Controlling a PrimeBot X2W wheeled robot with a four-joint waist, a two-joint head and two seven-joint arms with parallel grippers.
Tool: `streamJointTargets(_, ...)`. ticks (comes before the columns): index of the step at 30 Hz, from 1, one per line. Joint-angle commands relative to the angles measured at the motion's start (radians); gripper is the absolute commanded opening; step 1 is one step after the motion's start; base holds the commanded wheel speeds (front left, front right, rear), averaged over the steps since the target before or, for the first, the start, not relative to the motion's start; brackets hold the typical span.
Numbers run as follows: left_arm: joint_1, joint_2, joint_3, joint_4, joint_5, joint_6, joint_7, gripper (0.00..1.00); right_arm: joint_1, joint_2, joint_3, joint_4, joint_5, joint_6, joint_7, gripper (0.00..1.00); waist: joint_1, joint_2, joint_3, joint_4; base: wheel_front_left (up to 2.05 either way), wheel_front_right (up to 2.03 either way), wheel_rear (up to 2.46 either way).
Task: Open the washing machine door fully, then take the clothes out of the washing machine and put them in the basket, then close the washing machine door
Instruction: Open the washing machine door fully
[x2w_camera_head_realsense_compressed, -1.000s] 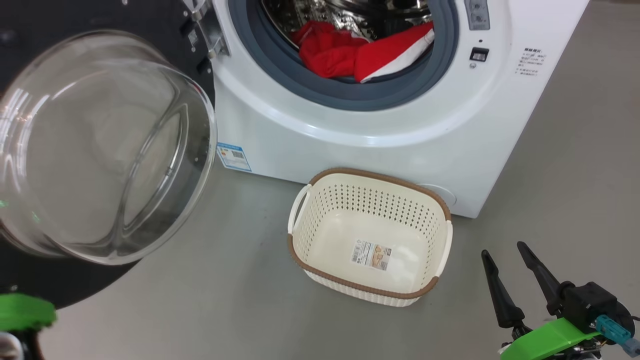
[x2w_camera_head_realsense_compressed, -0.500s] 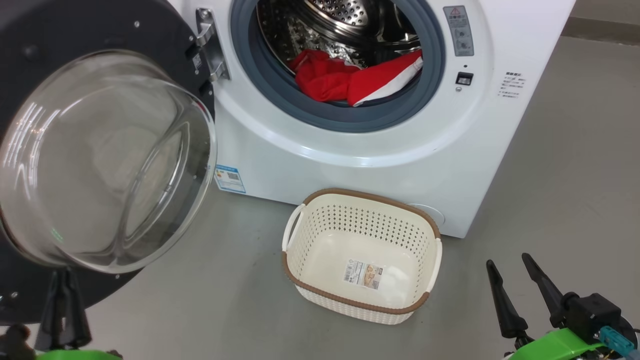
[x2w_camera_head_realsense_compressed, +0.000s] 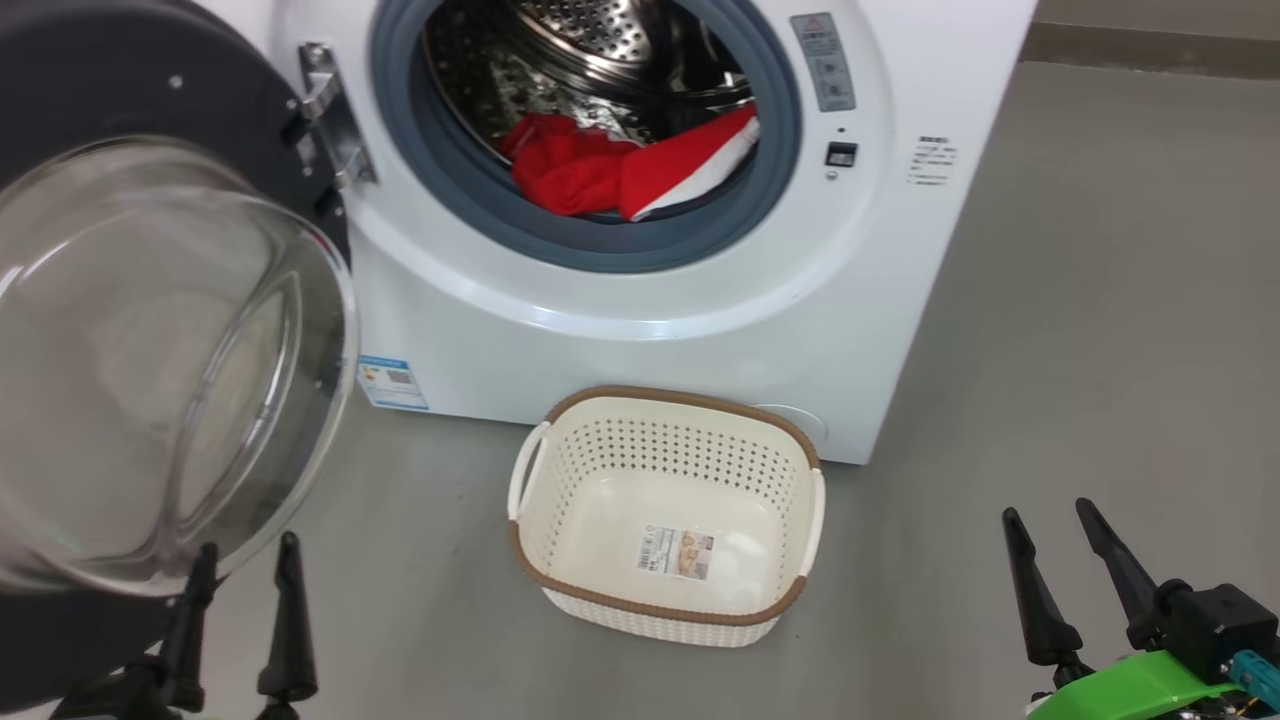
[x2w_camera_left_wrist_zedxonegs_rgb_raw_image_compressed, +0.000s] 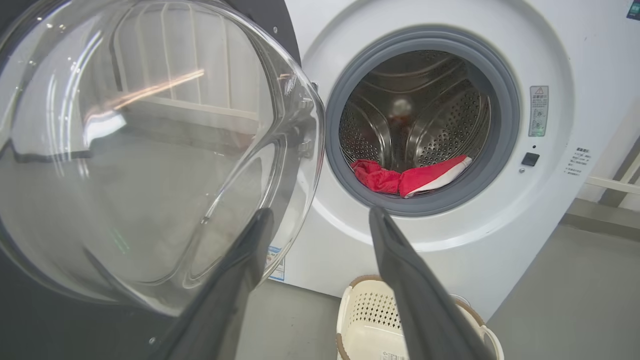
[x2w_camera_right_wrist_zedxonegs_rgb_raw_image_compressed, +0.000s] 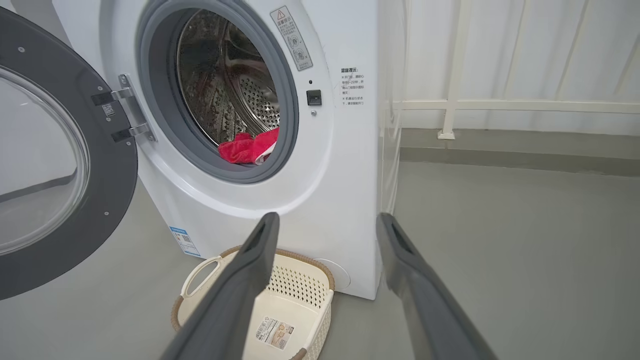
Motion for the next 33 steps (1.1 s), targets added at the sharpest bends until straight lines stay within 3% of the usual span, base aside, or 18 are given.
streamJointTargets(1,-0.007,0.018,0.02,-0.028,-0.009,-0.005,-0.005,1.0,-0.002,-0.01,0.012,-0.03,-0.007,0.005,-0.009,1.0,0.0,0.0,0.002,-0.031,0.0,0.0,0.0)
streamJointTargets(17,-0.007,0.046,-0.145,-0.032,-0.068,-0.006,-0.005,1.0,0.015,-0.003,-0.077,-0.055,-0.003,0.005,-0.009,1.0,0.0,0.0,0.02,-0.178,0.0,0.0,0.0)
streamJointTargets(24,-0.011,0.049,-0.211,-0.024,-0.076,-0.006,-0.005,1.0,0.053,-0.009,-0.122,-0.063,0.0,0.005,-0.009,1.0,0.0,0.0,0.017,-0.207,0.0,0.0,0.0)
streamJointTargets(33,-0.024,0.053,-0.215,-0.02,-0.081,-0.006,-0.005,1.0,0.06,-0.002,-0.134,-0.07,-0.003,0.005,-0.009,1.0,0.0,0.0,0.016,-0.218,0.0,0.0,0.0)
